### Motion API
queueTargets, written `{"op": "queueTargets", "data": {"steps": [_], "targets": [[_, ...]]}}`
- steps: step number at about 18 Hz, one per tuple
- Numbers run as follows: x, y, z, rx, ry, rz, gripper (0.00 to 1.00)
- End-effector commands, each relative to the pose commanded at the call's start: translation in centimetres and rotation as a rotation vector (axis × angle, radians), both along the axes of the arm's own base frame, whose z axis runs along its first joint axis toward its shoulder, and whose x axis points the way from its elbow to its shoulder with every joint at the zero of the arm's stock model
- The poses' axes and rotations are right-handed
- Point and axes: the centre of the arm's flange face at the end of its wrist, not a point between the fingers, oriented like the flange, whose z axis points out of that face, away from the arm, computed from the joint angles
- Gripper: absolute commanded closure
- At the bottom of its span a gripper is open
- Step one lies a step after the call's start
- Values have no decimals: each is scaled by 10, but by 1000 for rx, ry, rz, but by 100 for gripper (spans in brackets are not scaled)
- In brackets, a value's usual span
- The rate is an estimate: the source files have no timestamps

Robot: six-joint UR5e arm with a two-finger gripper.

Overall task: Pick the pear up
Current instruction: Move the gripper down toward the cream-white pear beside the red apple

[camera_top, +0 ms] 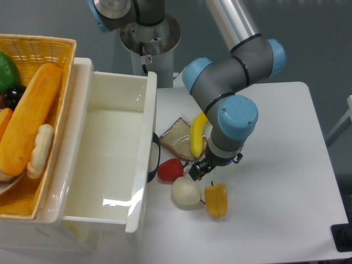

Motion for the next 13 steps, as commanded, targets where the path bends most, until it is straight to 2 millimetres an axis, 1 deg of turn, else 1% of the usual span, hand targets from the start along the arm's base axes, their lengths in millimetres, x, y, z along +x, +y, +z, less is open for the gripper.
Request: {"op": "queueTargets", "data": {"steps": [2,4,5,7,10,13], "targets": [[6,6,-2,0,-4,38,0],[6,8,-5,-7,-8,89,0],[6,10,-9,-12,-10,93,0],[11,16,-9,-6,-5,80,0],[10,18,-12,-7,-3,83,0],[17,25,-15,-9,-5,69,0]]}}
